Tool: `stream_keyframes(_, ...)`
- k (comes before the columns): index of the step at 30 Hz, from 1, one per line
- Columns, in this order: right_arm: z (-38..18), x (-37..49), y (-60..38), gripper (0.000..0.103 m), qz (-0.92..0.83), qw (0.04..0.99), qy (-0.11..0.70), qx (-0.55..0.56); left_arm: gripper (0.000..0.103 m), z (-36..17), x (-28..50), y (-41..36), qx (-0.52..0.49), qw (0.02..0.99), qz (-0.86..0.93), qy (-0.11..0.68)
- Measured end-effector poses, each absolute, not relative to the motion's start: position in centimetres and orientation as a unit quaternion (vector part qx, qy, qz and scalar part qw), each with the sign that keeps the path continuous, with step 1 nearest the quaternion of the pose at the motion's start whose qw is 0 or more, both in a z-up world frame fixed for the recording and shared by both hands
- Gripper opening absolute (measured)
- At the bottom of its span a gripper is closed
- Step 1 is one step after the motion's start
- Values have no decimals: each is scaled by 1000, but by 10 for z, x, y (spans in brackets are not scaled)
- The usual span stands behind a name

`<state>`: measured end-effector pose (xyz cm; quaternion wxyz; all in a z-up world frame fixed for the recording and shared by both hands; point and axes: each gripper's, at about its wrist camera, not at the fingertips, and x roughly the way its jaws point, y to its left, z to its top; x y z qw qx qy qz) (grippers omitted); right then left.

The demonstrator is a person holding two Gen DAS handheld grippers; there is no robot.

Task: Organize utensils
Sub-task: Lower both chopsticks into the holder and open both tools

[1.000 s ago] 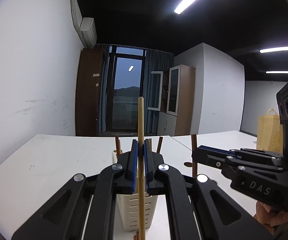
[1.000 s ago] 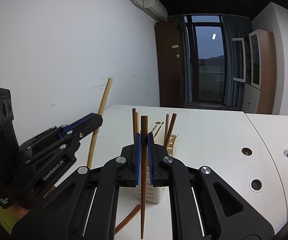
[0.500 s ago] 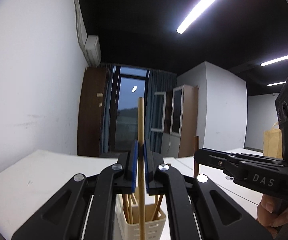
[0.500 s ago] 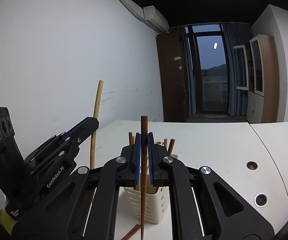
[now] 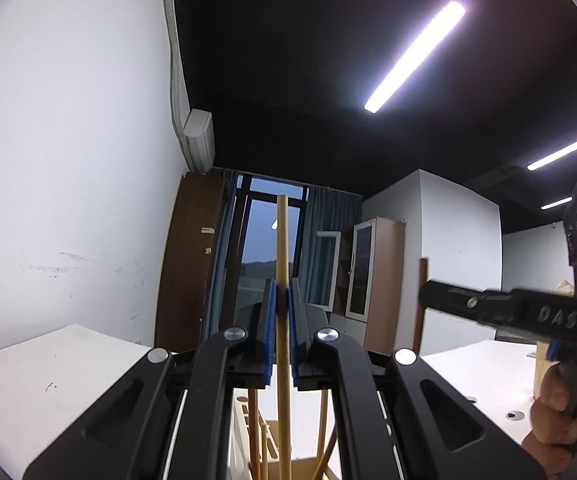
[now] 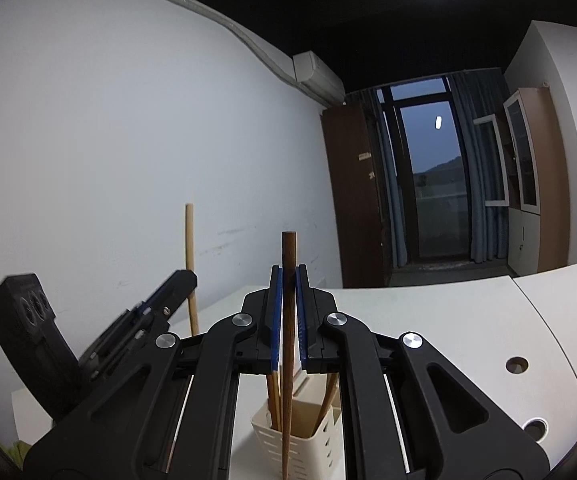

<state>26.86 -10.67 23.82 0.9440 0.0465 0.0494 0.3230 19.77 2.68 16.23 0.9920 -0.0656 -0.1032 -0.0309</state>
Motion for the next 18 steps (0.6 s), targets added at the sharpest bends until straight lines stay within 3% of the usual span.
stream_keyframes(18, 248, 286, -117, 6, 323, 943, -29, 76, 6, 153, 219, 23, -69, 986, -9, -150)
